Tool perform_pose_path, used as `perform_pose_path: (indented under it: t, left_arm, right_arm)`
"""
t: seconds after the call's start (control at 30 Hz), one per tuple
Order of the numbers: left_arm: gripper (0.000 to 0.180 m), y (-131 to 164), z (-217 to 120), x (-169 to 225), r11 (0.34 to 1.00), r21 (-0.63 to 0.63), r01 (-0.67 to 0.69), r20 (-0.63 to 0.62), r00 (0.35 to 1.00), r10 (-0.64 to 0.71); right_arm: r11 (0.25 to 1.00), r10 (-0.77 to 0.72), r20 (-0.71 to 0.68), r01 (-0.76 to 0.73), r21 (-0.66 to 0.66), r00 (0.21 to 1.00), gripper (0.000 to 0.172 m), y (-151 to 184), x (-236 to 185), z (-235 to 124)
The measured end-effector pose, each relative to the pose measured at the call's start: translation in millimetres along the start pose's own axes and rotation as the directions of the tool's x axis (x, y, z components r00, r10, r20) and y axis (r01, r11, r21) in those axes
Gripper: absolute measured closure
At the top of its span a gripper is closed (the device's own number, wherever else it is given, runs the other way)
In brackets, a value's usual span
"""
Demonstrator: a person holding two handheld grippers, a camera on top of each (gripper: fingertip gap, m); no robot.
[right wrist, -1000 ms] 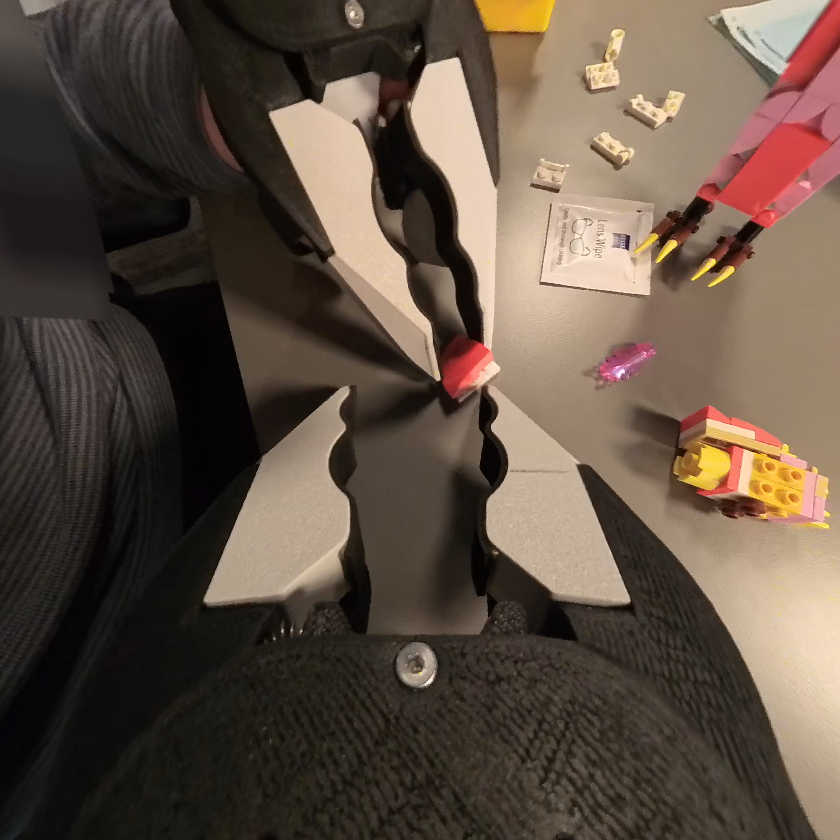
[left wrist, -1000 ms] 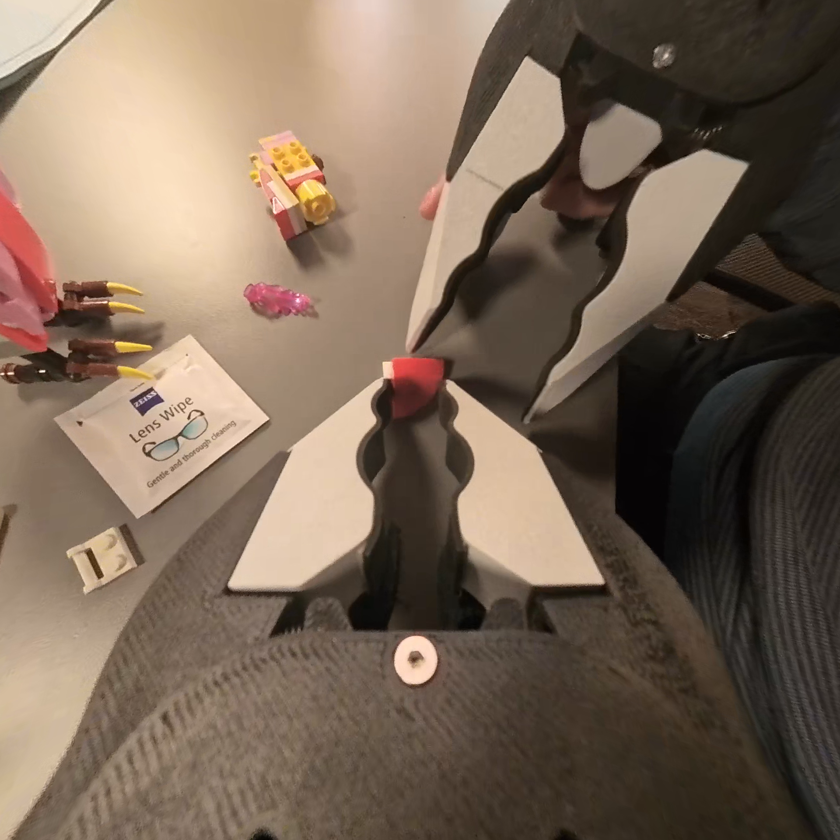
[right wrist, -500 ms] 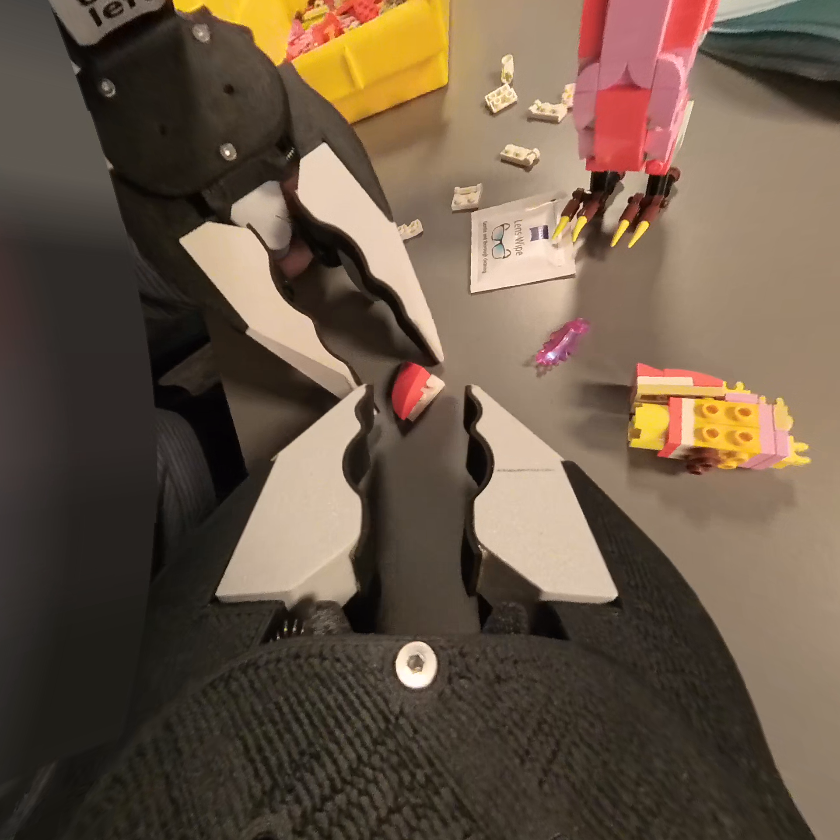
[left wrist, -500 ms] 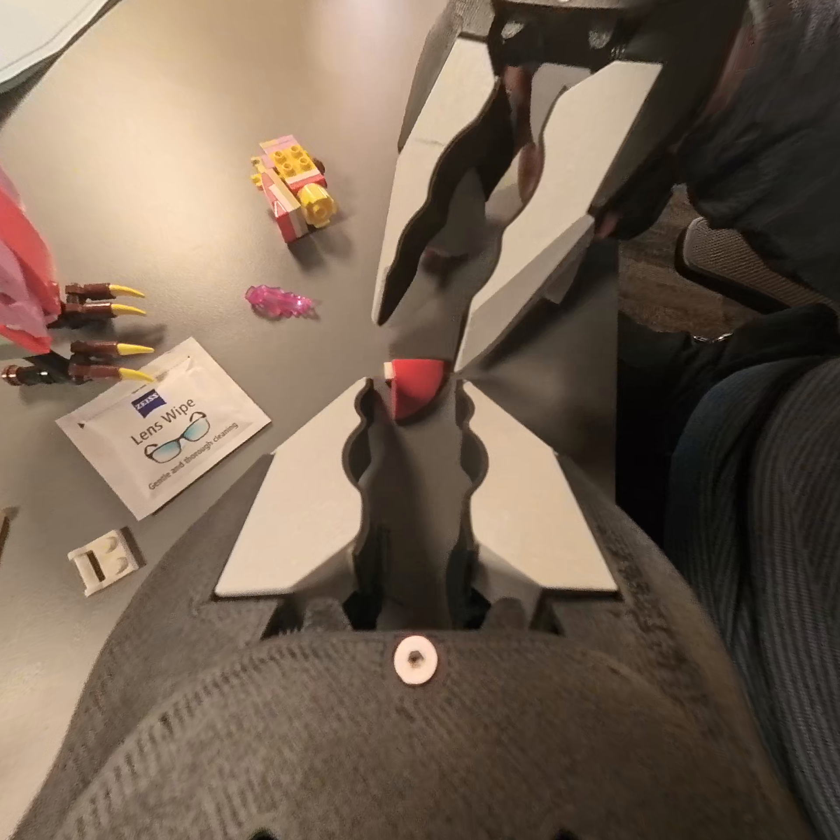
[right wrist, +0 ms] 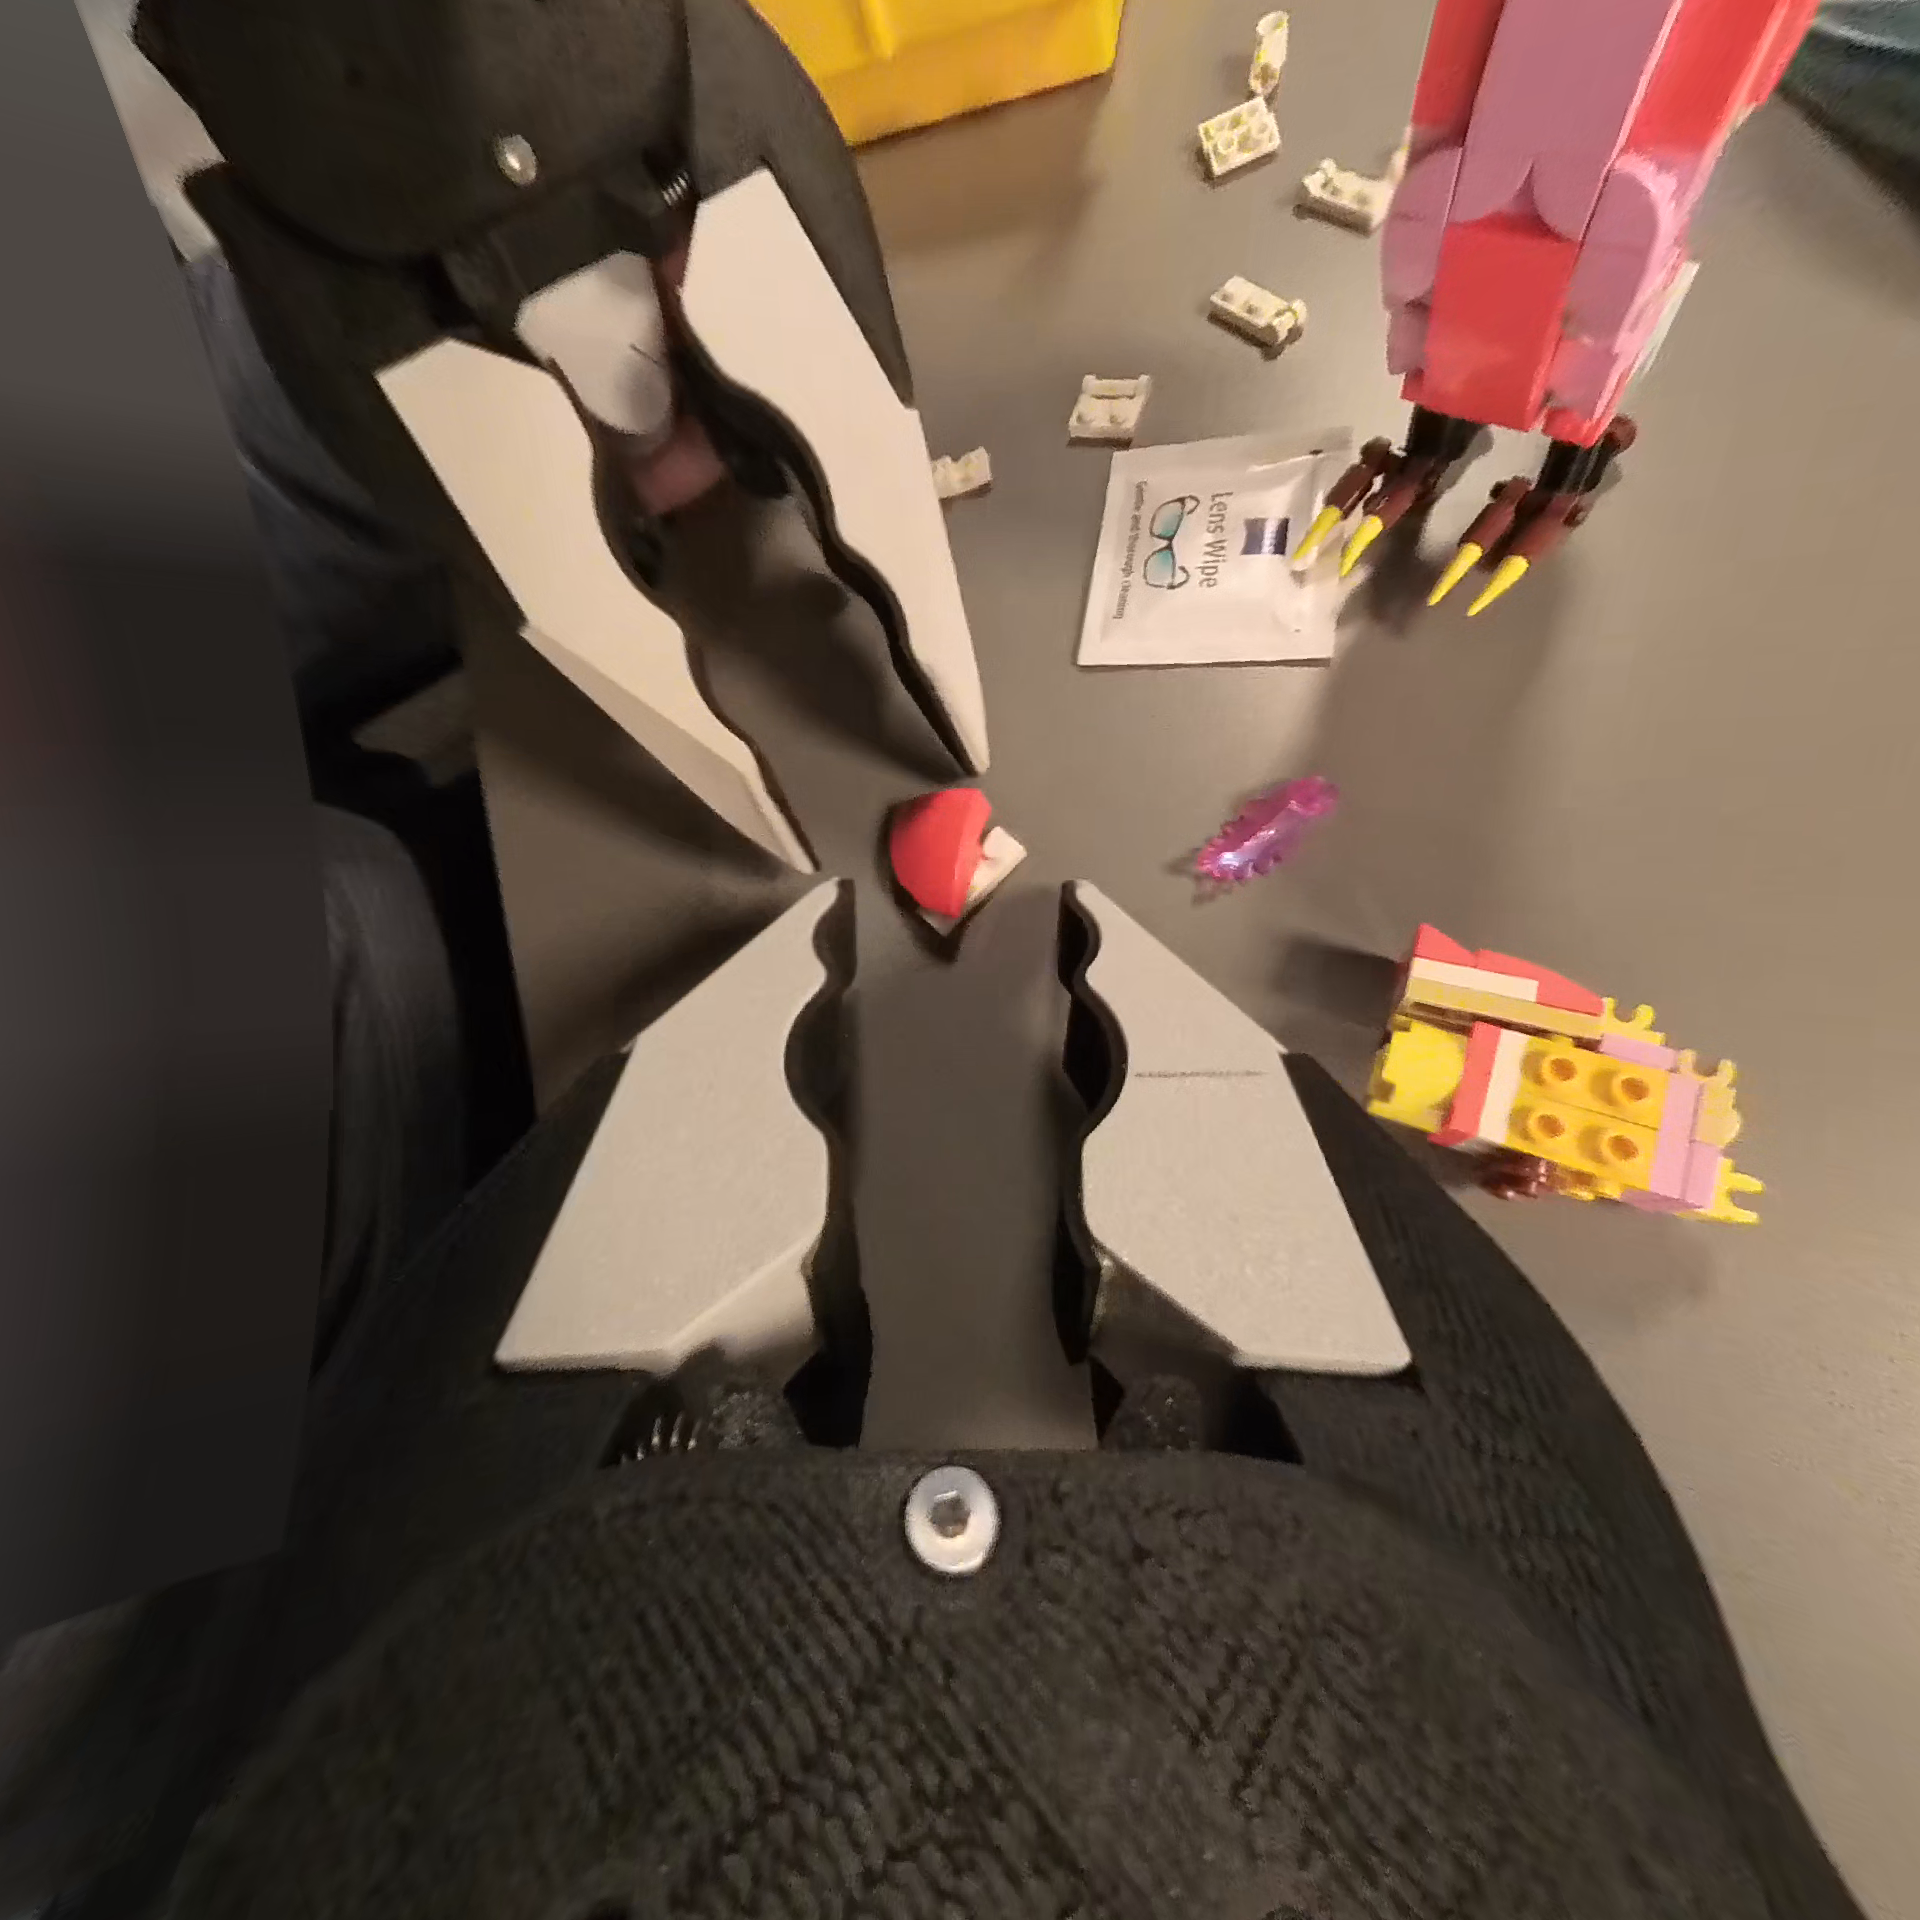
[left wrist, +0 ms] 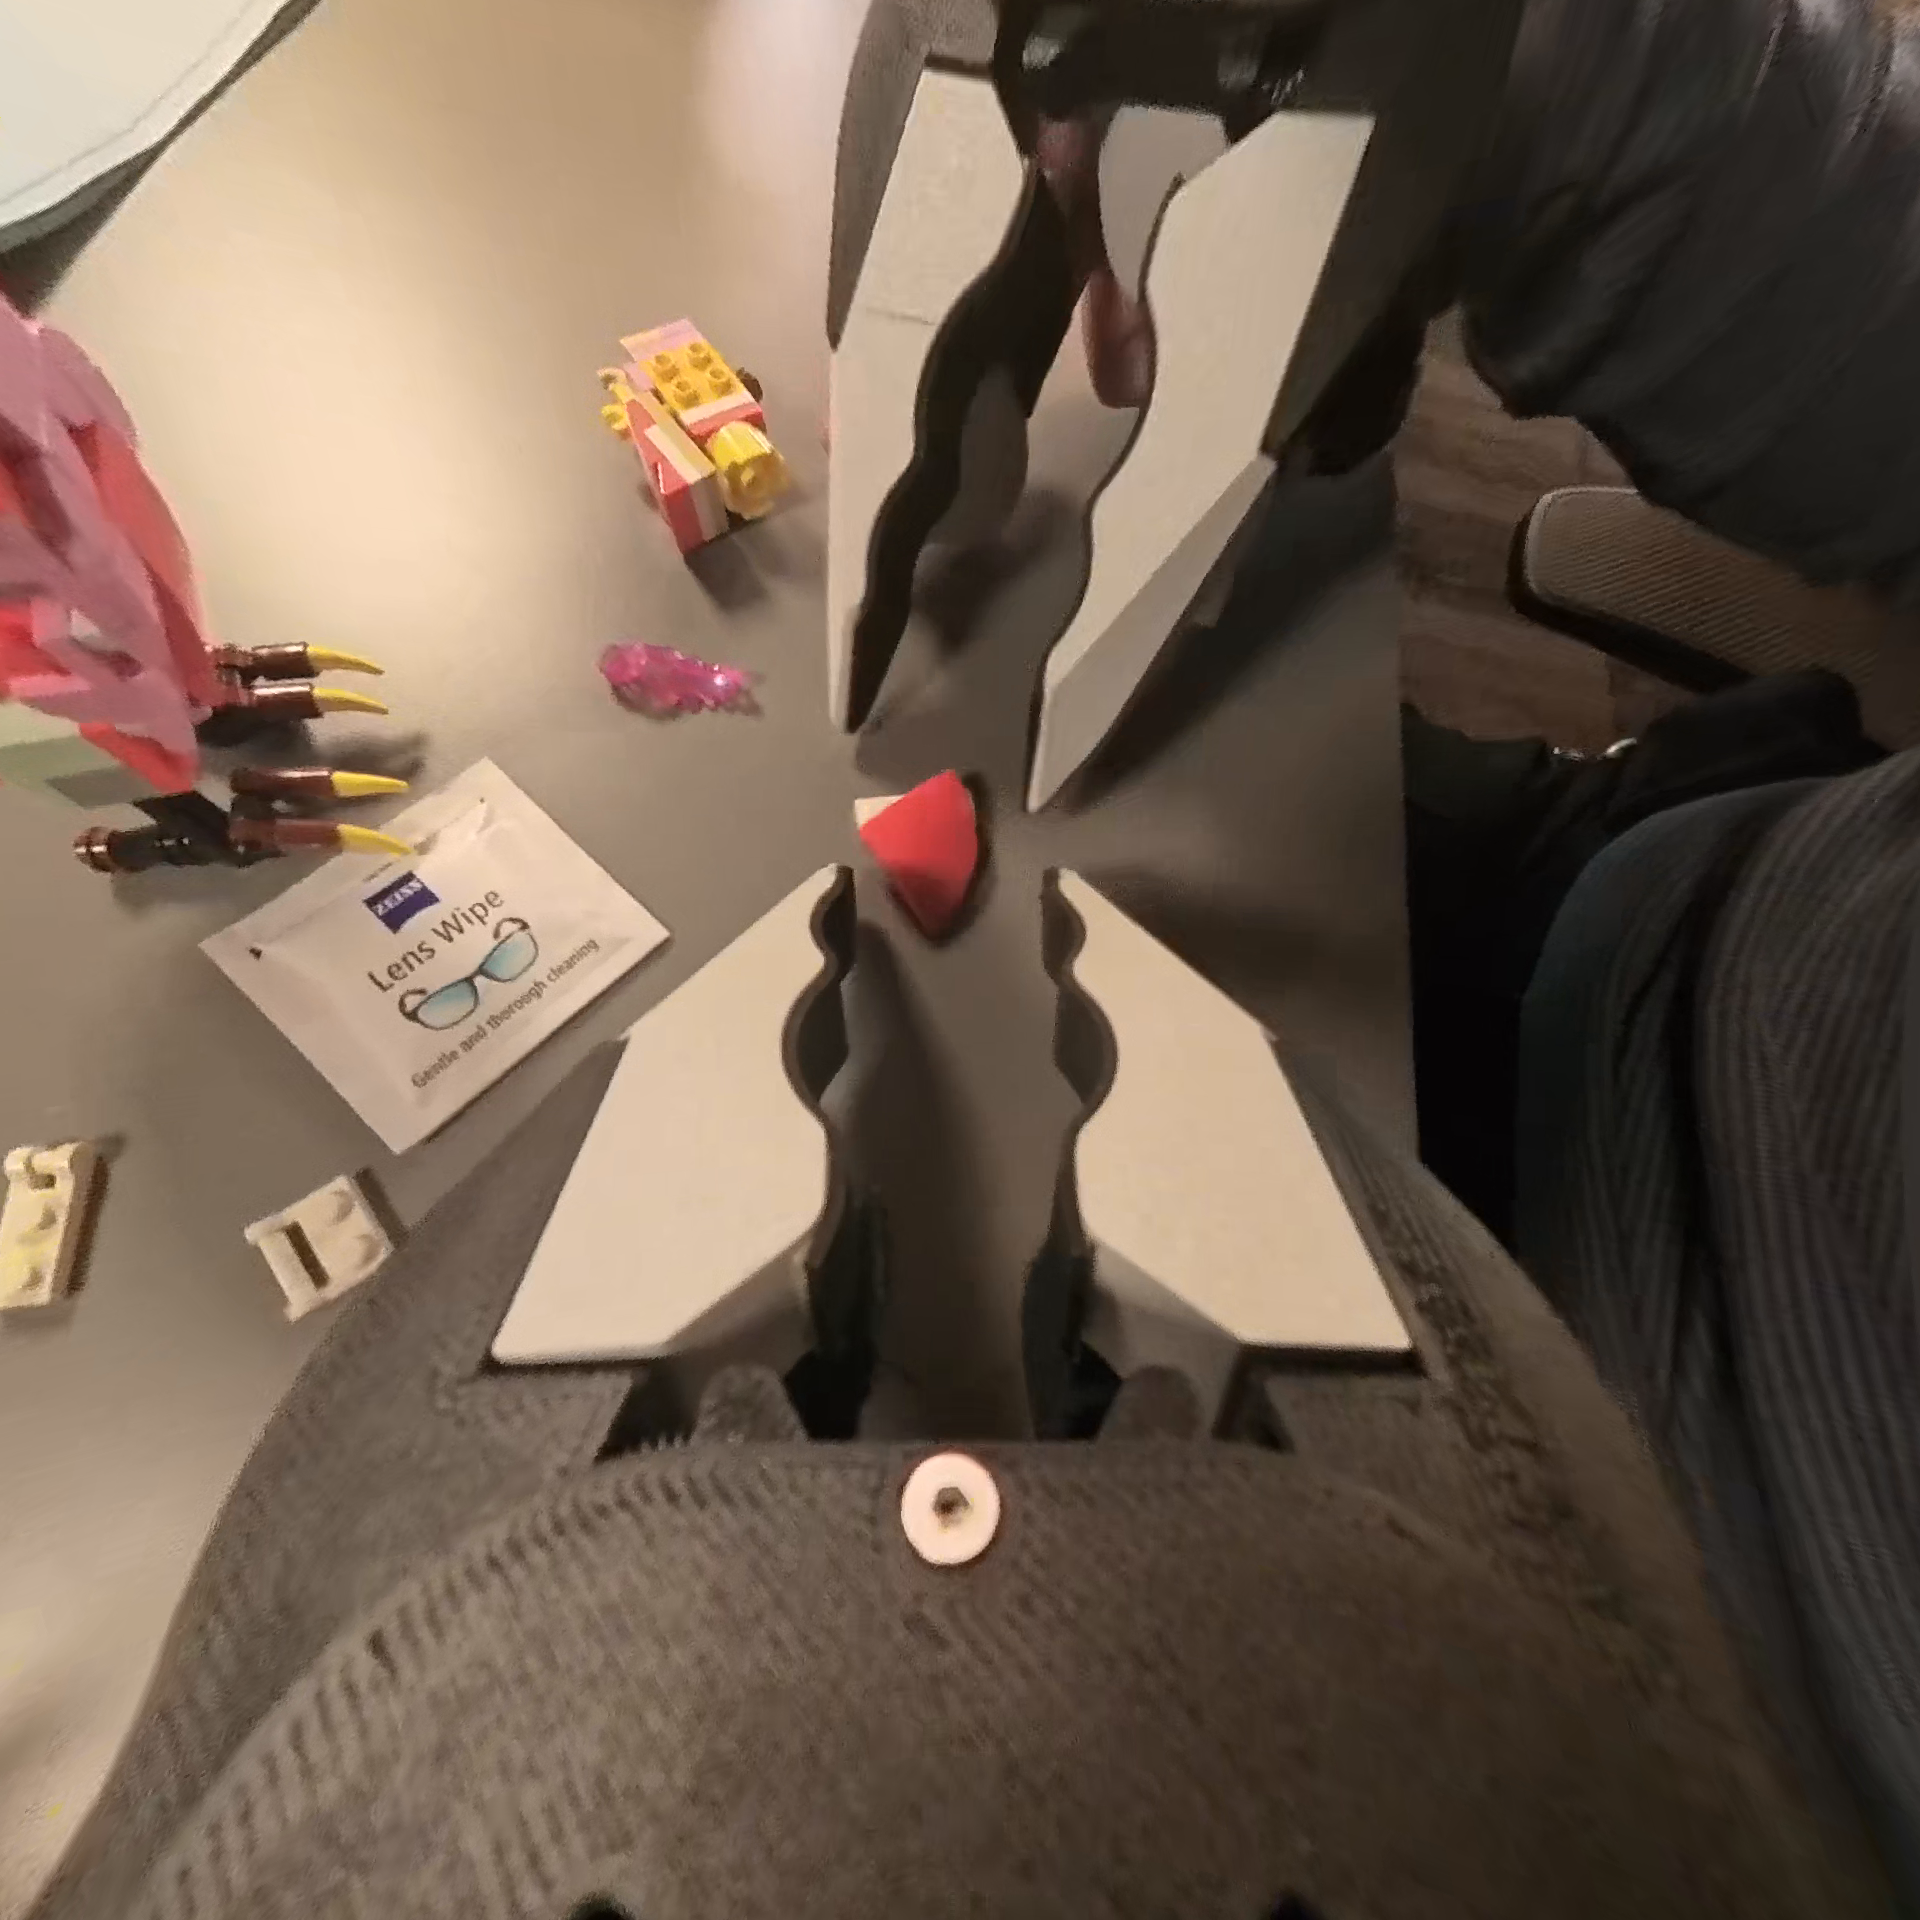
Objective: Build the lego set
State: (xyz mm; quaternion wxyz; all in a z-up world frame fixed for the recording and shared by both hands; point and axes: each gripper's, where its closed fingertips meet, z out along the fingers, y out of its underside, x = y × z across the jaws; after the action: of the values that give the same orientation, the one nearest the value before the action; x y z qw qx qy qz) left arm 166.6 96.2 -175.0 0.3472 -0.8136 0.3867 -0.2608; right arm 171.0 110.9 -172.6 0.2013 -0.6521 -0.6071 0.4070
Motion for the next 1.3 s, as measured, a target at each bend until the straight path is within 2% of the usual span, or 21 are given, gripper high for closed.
perform_pose_path:
  t: [0.1,0.27,0.4,0.73,1.0,1.13,1.3]
  left_arm:
    - [0.147,2.3,2.7,-4.9,0.997,-0.058,-0.045,0.01,0.999,0.045]
    - [0.149,1.6,6.4,-8.3,0.99,-0.102,-0.098,-0.013,0.995,0.097]
    - [0.164,3.2,7.0,-5.2,0.981,-0.126,-0.15,-0.044,0.988,0.145]
    - [0.166,6.4,4.5,4.0,0.947,-0.075,-0.311,-0.006,0.95,0.312]
    - [0.166,10.5,-1.4,4.1,0.943,-0.075,-0.325,0.007,0.945,0.326]
    - [0.166,13.5,-6.3,5.8,0.903,-0.071,-0.423,0.058,0.902,0.427]
    - [0.166,18.4,-12.8,11.8,0.862,-0.053,-0.505,0.082,0.858,0.508]
  right_arm:
    - [1.0,0.016,0.021,-0.016,0.004,1.0,0.137,-1.3,-1.6,-0.6]
    - [0.998,-0.046,-0.004,0.046,-0.043,0.999,0.137,0.3,-0.6,5.9]
    - [0.988,-0.123,-0.06,0.117,-0.097,0.991,0.144,1.2,-1.3,9.8]
    - [0.965,-0.251,-0.108,0.24,-0.11,0.962,0.155,7.1,-12.3,11.8]
    - [0.933,-0.356,-0.139,0.343,-0.106,0.924,0.16,6.0,-16.1,13.1]
    - [0.898,-0.439,-0.167,0.427,-0.104,0.883,0.159,2.7,-20.7,14.9]
    - [0.883,-0.47,-0.141,0.464,-0.078,0.871,0.161,2.3,-30.5,20.3]
